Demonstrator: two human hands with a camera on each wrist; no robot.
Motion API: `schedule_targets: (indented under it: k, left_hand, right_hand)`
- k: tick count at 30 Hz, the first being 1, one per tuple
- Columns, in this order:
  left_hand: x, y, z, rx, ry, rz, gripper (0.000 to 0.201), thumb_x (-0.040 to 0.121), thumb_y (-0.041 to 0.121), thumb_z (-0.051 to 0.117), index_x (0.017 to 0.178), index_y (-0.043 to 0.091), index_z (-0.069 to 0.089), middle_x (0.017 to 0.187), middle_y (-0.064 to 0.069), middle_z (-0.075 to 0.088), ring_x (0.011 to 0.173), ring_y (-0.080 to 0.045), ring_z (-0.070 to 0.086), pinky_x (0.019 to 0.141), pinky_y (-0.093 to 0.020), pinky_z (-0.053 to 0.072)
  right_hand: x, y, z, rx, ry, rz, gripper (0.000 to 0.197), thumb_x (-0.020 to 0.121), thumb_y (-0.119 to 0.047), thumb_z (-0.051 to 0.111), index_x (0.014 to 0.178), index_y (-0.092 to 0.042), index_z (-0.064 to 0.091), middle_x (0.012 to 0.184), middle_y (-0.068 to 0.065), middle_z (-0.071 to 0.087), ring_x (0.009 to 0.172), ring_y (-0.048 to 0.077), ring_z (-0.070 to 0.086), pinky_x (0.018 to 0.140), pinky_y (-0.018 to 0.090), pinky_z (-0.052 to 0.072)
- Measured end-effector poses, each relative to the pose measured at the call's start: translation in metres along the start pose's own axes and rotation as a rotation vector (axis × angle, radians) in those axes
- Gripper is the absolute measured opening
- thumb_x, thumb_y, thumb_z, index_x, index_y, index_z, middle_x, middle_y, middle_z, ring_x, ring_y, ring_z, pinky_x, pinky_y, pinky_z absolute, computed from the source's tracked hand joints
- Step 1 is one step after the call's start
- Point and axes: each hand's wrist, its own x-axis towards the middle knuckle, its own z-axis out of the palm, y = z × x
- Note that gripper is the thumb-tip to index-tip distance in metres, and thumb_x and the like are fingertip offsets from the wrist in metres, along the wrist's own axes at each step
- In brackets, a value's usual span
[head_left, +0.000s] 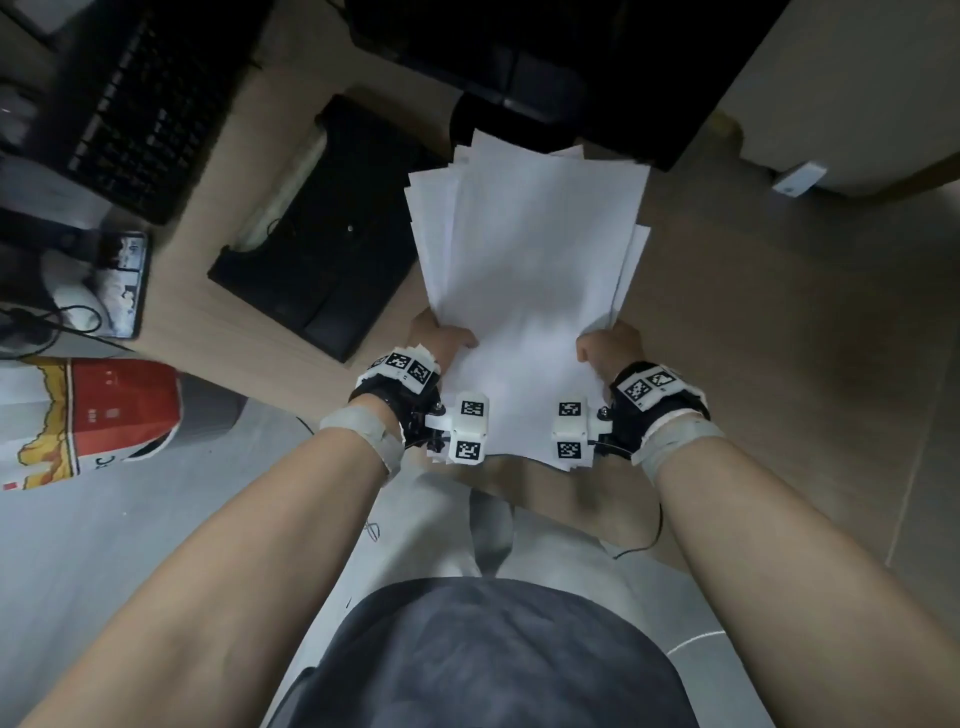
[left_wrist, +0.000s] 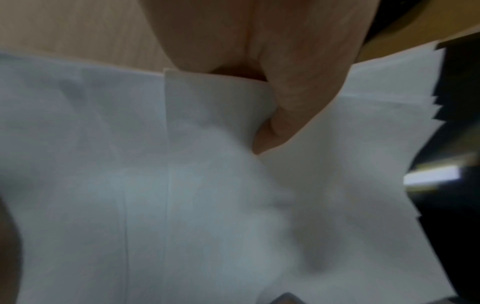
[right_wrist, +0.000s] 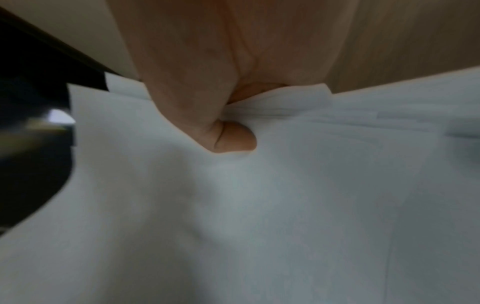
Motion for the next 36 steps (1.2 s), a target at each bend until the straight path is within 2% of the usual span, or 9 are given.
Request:
schedule_targets:
  k: [3, 7, 10, 14, 19, 22, 27, 31, 36]
  left_hand:
    - [-0.033, 0.034, 0.006, -0.021, 0.034, 0.158, 0.028, 0.075, -0.005, 0.069, 0.1, 0.003, 0.059, 0.087, -0.005, 0.058, 0.09, -0.029, 0.062, 0.081, -0.033, 0.055]
    - [-0.086, 0.072, 0.021, -0.101, 0.075, 0.305, 0.021, 0.079, -0.003, 0.065, 0.067, 0.009, 0.052, 0.067, -0.004, 0.049, 0.06, -0.015, 0.047, 0.056, -0.02, 0.042]
    - [-0.11, 0.077, 0.038, -0.18, 0.125, 0.413, 0.027, 0.072, -0.006, 0.065, 0.058, 0.011, 0.051, 0.059, -0.001, 0.051, 0.05, -0.011, 0.045, 0.04, -0.014, 0.037]
    - [-0.131, 0.069, 0.061, -0.162, 0.034, 0.547, 0.015, 0.065, -0.004, 0.064, 0.076, 0.007, 0.063, 0.075, -0.006, 0.063, 0.064, -0.015, 0.057, 0.056, -0.022, 0.046]
    - [-0.125, 0.068, 0.073, -0.111, 0.005, 0.641, 0.035, 0.05, 0.004, 0.061, 0.085, 0.006, 0.065, 0.076, -0.005, 0.065, 0.067, -0.017, 0.061, 0.056, -0.025, 0.048]
    - [-0.124, 0.069, 0.067, -0.083, 0.083, 0.569, 0.042, 0.055, 0.007, 0.067, 0.093, -0.003, 0.056, 0.073, -0.007, 0.058, 0.066, -0.023, 0.058, 0.052, -0.023, 0.045]
    - [-0.12, 0.078, 0.07, -0.032, 0.101, 0.462, 0.041, 0.068, 0.016, 0.082, 0.094, 0.005, 0.052, 0.082, -0.008, 0.054, 0.071, -0.022, 0.054, 0.058, -0.028, 0.044]
    - [-0.104, 0.09, 0.073, -0.051, 0.083, 0.485, 0.025, 0.077, 0.015, 0.075, 0.091, 0.012, 0.054, 0.093, -0.012, 0.062, 0.083, -0.024, 0.062, 0.086, -0.051, 0.054]
    - [-0.112, 0.117, 0.076, -0.139, 0.12, 0.538, 0.03, 0.081, 0.019, 0.072, 0.096, 0.004, 0.051, 0.096, -0.014, 0.062, 0.089, -0.028, 0.062, 0.08, -0.041, 0.053]
  right_hand:
    - [-0.004, -0.013, -0.031, 0.034, 0.08, -0.147, 0.018, 0.086, 0.007, 0.043, 0.073, -0.001, 0.053, 0.06, 0.004, 0.043, 0.051, 0.016, 0.041, 0.037, 0.015, 0.031]
    - [-0.024, -0.02, -0.085, 0.185, 0.212, -0.27, 0.018, 0.087, 0.001, 0.05, 0.07, -0.004, 0.047, 0.065, 0.003, 0.042, 0.06, 0.019, 0.045, 0.056, 0.026, 0.039]
    - [-0.039, -0.011, -0.125, 0.22, 0.2, -0.369, 0.03, 0.079, 0.003, 0.056, 0.061, -0.015, 0.039, 0.062, 0.002, 0.04, 0.054, 0.018, 0.037, 0.052, 0.025, 0.035]
    - [-0.048, 0.011, -0.159, 0.159, 0.187, -0.426, 0.036, 0.077, 0.005, 0.054, 0.053, -0.013, 0.034, 0.055, 0.002, 0.034, 0.054, 0.016, 0.028, 0.046, 0.022, 0.025]
    - [-0.059, 0.021, -0.176, 0.263, 0.103, -0.529, 0.028, 0.073, 0.013, 0.057, 0.06, -0.01, 0.049, 0.059, 0.0, 0.048, 0.047, 0.008, 0.043, 0.045, 0.016, 0.036]
    - [-0.054, 0.02, -0.174, 0.24, 0.063, -0.579, 0.019, 0.072, 0.011, 0.063, 0.072, -0.007, 0.06, 0.068, -0.001, 0.059, 0.06, 0.011, 0.055, 0.047, 0.01, 0.041]
    - [-0.039, 0.024, -0.161, 0.274, 0.011, -0.528, 0.019, 0.076, -0.01, 0.08, 0.094, -0.009, 0.074, 0.093, 0.002, 0.073, 0.078, 0.01, 0.066, 0.065, 0.012, 0.048]
    - [-0.038, 0.013, -0.157, 0.353, 0.097, -0.525, 0.015, 0.079, -0.018, 0.079, 0.091, -0.01, 0.073, 0.088, 0.0, 0.073, 0.084, 0.018, 0.069, 0.079, 0.027, 0.052]
    - [-0.042, -0.004, -0.161, 0.505, 0.166, -0.576, 0.012, 0.079, -0.016, 0.079, 0.088, -0.013, 0.071, 0.082, -0.008, 0.071, 0.072, 0.0, 0.068, 0.064, 0.013, 0.05]
